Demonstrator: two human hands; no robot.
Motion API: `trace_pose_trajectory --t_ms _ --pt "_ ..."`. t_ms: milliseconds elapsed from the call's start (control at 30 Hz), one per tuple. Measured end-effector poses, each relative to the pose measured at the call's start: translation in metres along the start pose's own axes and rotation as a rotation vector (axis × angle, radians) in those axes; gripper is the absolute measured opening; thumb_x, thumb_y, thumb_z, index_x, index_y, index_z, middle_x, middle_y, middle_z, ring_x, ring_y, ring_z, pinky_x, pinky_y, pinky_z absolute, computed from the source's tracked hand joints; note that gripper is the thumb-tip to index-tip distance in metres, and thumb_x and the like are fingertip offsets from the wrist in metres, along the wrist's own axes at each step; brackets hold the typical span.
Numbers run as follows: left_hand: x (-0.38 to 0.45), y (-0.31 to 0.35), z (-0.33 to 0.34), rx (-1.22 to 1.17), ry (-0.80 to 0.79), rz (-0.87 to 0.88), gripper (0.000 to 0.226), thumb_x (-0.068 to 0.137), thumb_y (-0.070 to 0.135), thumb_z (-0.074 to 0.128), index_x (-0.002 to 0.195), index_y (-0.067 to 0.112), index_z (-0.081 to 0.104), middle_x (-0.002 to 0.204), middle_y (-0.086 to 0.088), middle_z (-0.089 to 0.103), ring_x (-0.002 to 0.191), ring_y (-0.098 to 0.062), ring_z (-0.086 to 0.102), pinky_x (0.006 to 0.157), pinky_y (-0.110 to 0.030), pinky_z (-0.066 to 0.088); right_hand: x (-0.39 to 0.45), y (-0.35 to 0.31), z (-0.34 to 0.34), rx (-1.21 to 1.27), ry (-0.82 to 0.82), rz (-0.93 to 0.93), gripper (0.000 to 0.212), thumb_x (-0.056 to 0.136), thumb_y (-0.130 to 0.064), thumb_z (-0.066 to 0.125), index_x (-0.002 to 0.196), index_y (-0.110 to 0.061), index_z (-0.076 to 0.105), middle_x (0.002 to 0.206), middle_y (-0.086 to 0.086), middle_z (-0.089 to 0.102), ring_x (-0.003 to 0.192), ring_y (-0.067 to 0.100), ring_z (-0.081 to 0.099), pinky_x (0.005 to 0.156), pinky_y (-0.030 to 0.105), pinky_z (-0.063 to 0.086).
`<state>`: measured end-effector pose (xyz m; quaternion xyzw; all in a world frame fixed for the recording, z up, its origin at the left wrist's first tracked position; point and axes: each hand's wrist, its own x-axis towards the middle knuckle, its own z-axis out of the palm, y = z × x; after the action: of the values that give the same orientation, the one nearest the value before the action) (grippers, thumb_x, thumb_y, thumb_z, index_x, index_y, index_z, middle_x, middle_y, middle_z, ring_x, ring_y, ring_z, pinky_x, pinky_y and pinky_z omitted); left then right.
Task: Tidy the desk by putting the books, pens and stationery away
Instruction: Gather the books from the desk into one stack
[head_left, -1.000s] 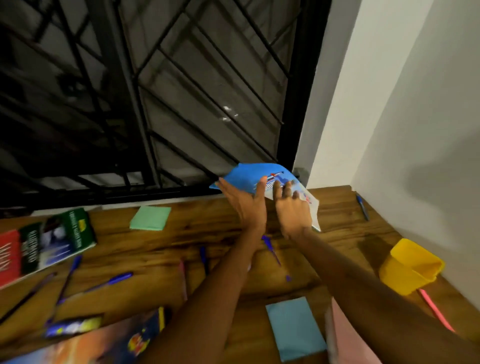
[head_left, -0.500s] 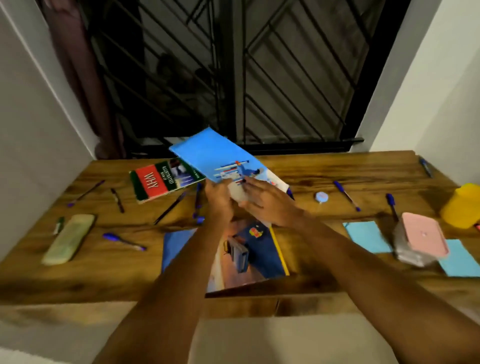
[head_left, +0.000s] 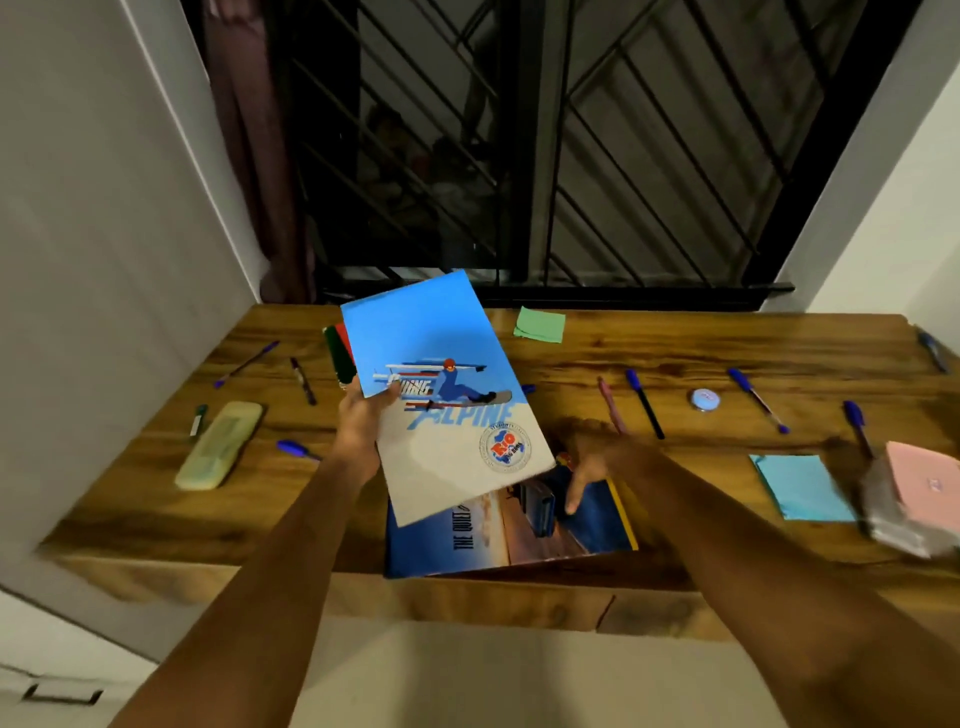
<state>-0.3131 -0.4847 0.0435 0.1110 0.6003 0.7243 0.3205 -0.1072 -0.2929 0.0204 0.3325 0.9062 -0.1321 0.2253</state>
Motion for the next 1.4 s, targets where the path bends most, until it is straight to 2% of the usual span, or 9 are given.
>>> trace_pose_trajectory --t_ms 100,267,400,500,700,867,967,1167,1400 --pt "0.004 -0.007 -0.004 0.002 0.008 -0.032 0.026 0.089 0.018 0.062 0.114 0.018 0.054 0.117 -0.018 0.065 0.101 -0.038 0.064 0.087 -0.057 0.051 0.008 0.001 0.002 -0.069 -0.026 0.027 0.130 0.041 -0.053 0.088 0.149 -0.025 0.021 0.152 -0.001 0.017 0.143 0.028 0.016 0.109 0.054 0.032" --pt "0.013 -0.014 -0.010 -0.037 0.006 -0.079 0.033 0.090 0.017 0.060 0.122 0.015 0.053 0.115 -0.018 0.066 0.102 -0.038 0.065 0.084 -0.055 0.053 0.036 0.006 -0.008 -0.111 -0.045 0.021 0.128 0.041 -0.047 0.091 0.148 -0.021 0.026 0.153 0.006 0.020 0.142 0.031 0.016 0.110 0.048 0.032" --pt "0.016 -0.012 -0.005 -0.025 -0.002 -0.087 0.025 0.090 0.017 0.061 0.114 0.019 0.054 0.112 -0.017 0.067 0.096 -0.035 0.067 0.083 -0.053 0.054 0.046 0.006 -0.011 -0.071 -0.044 0.000 0.067 0.048 -0.042 0.091 0.103 -0.010 0.068 0.113 0.007 0.059 0.116 0.026 0.053 0.090 0.035 0.048" --pt "0.017 -0.008 -0.001 -0.042 -0.026 -0.081 0.022 0.090 0.017 0.060 0.111 0.019 0.055 0.111 -0.018 0.067 0.091 -0.033 0.067 0.081 -0.050 0.055 0.056 0.013 -0.009 0.041 -0.044 -0.042 0.041 0.052 -0.035 0.091 0.078 -0.010 0.071 0.074 0.000 0.067 0.082 0.021 0.065 0.072 0.032 0.052" --pt "0.009 0.000 -0.002 -0.121 -0.069 -0.074 0.022 0.095 0.023 0.054 0.116 0.018 0.054 0.107 -0.015 0.068 0.083 -0.029 0.069 0.070 -0.043 0.058 0.037 0.031 -0.026 0.400 -0.033 -0.139 0.042 0.078 -0.006 0.072 0.118 -0.013 0.064 0.110 0.002 0.067 0.104 0.018 0.060 0.094 0.031 0.047" --pt "-0.005 0.009 0.001 -0.236 -0.052 -0.164 0.022 0.095 0.036 0.051 0.111 0.022 0.052 0.101 -0.013 0.070 0.080 -0.028 0.070 0.067 -0.045 0.060 -0.008 0.060 -0.073 0.824 0.127 -0.171 0.021 0.074 0.009 0.069 0.086 -0.007 0.071 0.068 -0.009 0.071 0.071 0.009 0.064 0.070 0.019 0.051" --pt "-0.012 0.013 0.001 -0.279 -0.043 -0.153 0.013 0.095 0.035 0.051 0.104 0.026 0.052 0.100 -0.012 0.070 0.084 -0.029 0.068 0.072 -0.048 0.057 -0.033 0.075 -0.092 1.101 0.199 -0.147 0.021 0.080 0.014 0.058 0.084 -0.005 0.066 0.065 -0.003 0.072 0.054 0.003 0.066 0.054 0.014 0.053" --pt "-0.019 0.011 0.000 -0.243 0.021 -0.059 0.028 0.101 0.027 0.040 0.128 0.025 0.043 0.112 -0.014 0.064 0.092 -0.030 0.066 0.074 -0.048 0.055 -0.046 0.086 -0.106 1.441 0.546 -0.077 0.026 0.083 0.007 0.060 0.107 -0.004 0.064 0.071 -0.007 0.073 0.053 0.002 0.066 0.056 0.018 0.056" --pt "-0.026 0.004 0.033 -0.247 -0.008 -0.057 0.038 0.100 0.033 0.038 0.134 0.016 0.039 0.103 -0.013 0.064 0.082 -0.025 0.064 0.065 -0.040 0.054 -0.038 0.031 -0.085 1.406 0.448 -0.182 0.029 0.081 0.008 0.061 0.109 -0.002 0.064 0.063 -0.009 0.072 0.056 0.004 0.067 0.062 0.023 0.057"
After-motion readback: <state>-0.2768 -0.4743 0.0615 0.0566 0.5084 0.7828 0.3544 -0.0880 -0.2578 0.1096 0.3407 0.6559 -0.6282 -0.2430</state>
